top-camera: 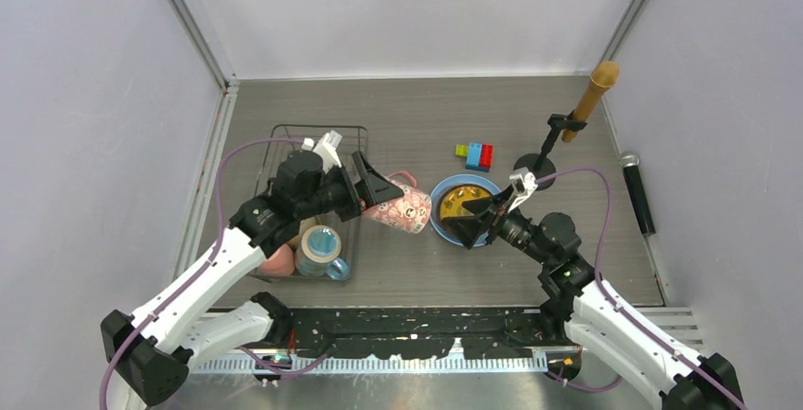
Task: Unload the mixed dishes from the dish rack
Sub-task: Place the cup at the center of the board.
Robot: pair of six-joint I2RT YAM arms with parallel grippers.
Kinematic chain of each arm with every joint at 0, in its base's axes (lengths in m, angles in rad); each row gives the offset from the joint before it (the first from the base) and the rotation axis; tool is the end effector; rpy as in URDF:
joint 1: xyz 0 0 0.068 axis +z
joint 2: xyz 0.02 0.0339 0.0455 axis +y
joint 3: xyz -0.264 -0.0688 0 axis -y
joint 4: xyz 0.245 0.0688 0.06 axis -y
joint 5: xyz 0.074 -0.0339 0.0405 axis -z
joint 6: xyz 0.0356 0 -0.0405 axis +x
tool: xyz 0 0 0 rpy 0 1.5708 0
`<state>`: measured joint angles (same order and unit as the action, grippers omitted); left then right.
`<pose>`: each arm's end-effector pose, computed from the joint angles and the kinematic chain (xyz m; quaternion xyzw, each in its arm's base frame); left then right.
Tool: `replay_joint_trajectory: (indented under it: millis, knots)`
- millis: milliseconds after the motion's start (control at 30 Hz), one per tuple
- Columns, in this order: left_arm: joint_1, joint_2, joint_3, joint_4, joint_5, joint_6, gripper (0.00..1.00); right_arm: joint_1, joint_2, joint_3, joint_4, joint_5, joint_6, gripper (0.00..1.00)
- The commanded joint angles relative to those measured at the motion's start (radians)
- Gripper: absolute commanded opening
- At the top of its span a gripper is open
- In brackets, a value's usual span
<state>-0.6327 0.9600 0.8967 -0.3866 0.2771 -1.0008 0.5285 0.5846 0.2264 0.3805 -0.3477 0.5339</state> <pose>0.1671 -0.1346 0.3271 -0.0814 0.8382 -0.4638 0.2751 0.1301 0.0900 0.2319 -0.1218 0.6890 0.4610 0.5459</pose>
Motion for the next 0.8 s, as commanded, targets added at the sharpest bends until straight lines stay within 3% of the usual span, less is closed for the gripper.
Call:
replay_joint_trajectory:
  millis: [0,233,400,767]
  knots:
    - [0.002,-0.078,0.044,0.147,-0.04,-0.203,0.0,0.039,0.038,-0.002,0.205,-0.034,-0.086,1.0]
    - [0.002,-0.095,0.05,0.093,-0.062,-0.331,0.0,0.08,0.164,0.051,0.285,-0.031,-0.075,0.89]
    - [0.003,-0.112,0.009,0.179,-0.017,-0.422,0.0,0.086,0.25,0.085,0.426,0.003,0.004,0.88]
    - [0.003,-0.143,-0.074,0.337,0.022,-0.548,0.0,0.154,0.418,0.174,0.554,0.001,0.052,0.82]
